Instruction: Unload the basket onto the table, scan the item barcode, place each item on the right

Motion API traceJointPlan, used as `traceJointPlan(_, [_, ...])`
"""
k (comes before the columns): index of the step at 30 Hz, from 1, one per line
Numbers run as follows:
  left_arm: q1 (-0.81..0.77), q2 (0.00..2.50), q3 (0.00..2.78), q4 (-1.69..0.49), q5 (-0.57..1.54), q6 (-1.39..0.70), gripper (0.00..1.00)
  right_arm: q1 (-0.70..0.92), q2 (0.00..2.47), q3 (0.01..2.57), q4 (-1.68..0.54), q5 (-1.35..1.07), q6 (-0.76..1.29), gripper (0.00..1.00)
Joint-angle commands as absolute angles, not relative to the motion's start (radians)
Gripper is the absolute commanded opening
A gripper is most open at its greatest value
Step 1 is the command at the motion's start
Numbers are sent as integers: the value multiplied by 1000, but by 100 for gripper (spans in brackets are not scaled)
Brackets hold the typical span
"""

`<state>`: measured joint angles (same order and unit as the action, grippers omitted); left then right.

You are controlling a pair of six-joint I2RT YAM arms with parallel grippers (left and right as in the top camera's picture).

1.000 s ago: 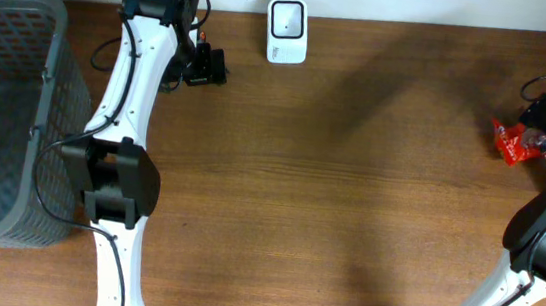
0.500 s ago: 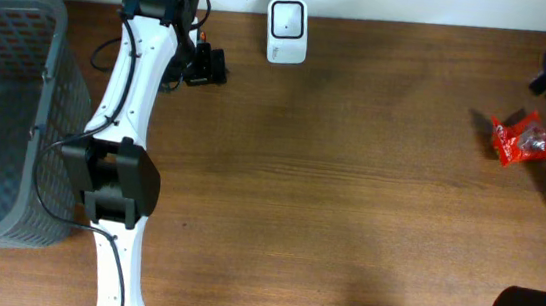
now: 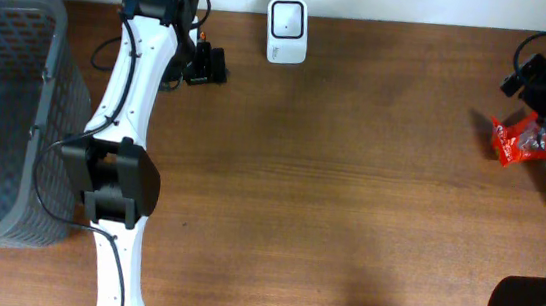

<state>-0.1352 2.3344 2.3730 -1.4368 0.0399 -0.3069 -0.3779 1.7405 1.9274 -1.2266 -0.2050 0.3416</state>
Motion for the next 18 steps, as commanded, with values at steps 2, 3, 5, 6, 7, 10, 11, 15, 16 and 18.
traceJointPlan(2, [-137,2324,2370,-1419,60,-303,99,-373,1746,1922,-1227,-213,352,98])
traceJointPlan(3, [-137,2324,2370,-1377,63,-302,99,-373,1746,1922,-1227,-213,352,99])
traceJointPlan(5, [-137,2325,2370,-1271,83,-302,99,-373,1746,1922,-1227,-213,352,98])
traceJointPlan(6, [-137,2328,2370,-1209,86,-302,99,-373,1746,1922,-1227,-213,352,98])
traceJointPlan(7, [-137,2329,2370,-1174,84,-302,99,-373,1746,1922,-1227,-213,352,98])
traceJointPlan(10, [-138,2358,2370,-1047,70,-341,99,-373,1746,1922,-1227,-213,352,98])
traceJointPlan(11, [-137,2377,2370,-1020,23,-391,99,-373,1746,1922,-1227,-213,352,98])
traceJointPlan(15, [-137,2459,2370,-960,-87,-449,99,-373,1746,1922,-1227,-213,352,98])
traceJointPlan(16, [-139,2489,2370,-936,-83,-449,100,-373,1746,1922,-1227,-213,352,98])
traceJointPlan(18, [-145,2535,2370,-897,-84,-449,98,-373,1746,1922,-1227,-213,352,98])
